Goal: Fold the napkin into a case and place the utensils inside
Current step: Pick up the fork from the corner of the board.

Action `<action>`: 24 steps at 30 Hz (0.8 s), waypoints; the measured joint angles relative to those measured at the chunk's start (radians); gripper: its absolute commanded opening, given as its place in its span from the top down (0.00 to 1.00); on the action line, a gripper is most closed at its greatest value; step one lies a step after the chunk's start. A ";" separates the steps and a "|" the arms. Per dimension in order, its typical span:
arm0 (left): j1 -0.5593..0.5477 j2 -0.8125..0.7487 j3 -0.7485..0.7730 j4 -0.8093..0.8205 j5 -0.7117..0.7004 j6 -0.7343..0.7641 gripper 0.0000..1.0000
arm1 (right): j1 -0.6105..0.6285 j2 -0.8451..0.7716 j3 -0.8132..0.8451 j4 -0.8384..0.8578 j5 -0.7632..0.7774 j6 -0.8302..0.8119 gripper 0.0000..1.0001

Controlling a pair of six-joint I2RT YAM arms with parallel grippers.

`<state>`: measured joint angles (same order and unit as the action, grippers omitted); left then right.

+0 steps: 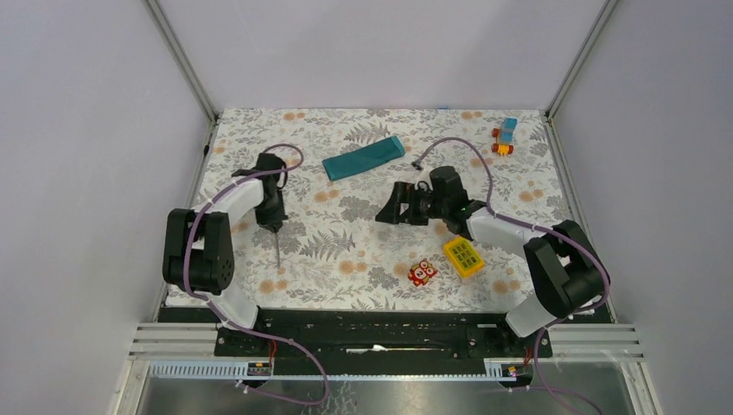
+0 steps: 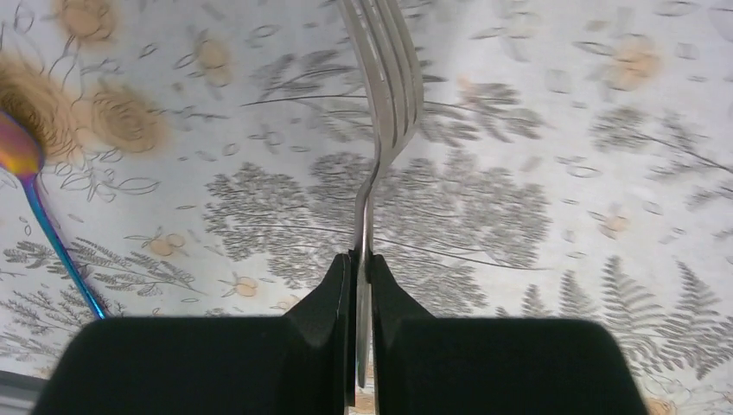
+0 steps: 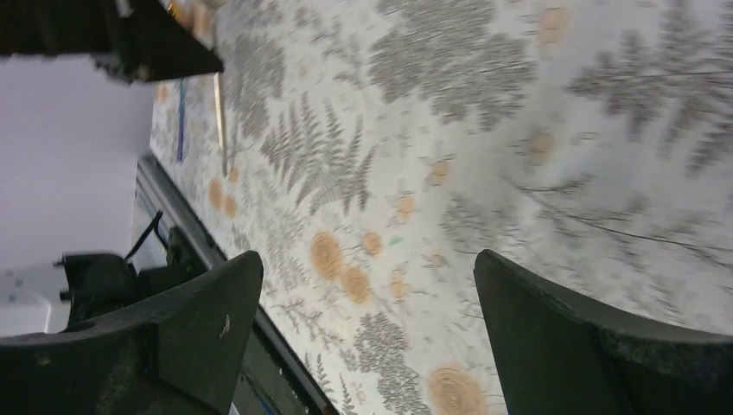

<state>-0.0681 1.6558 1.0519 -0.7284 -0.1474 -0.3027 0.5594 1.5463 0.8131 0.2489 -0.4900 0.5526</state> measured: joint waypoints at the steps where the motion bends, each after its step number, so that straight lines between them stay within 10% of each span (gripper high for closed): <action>1: -0.033 0.000 0.008 0.000 -0.004 -0.001 1.00 | -0.029 0.010 -0.003 -0.002 -0.002 0.007 0.01; 15: -0.807 -0.108 0.146 0.215 -0.501 0.209 1.00 | -0.232 0.072 0.308 -0.391 -0.049 0.081 0.03; 24: -1.099 -0.172 -0.113 0.932 -0.938 0.816 1.00 | -0.394 -0.009 0.471 -0.616 -0.160 0.128 0.02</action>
<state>-1.1667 1.4841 0.9386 0.2039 -1.0859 0.5129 0.1654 1.5372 1.2839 -0.3676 -0.6502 0.6807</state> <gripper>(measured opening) 0.082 0.976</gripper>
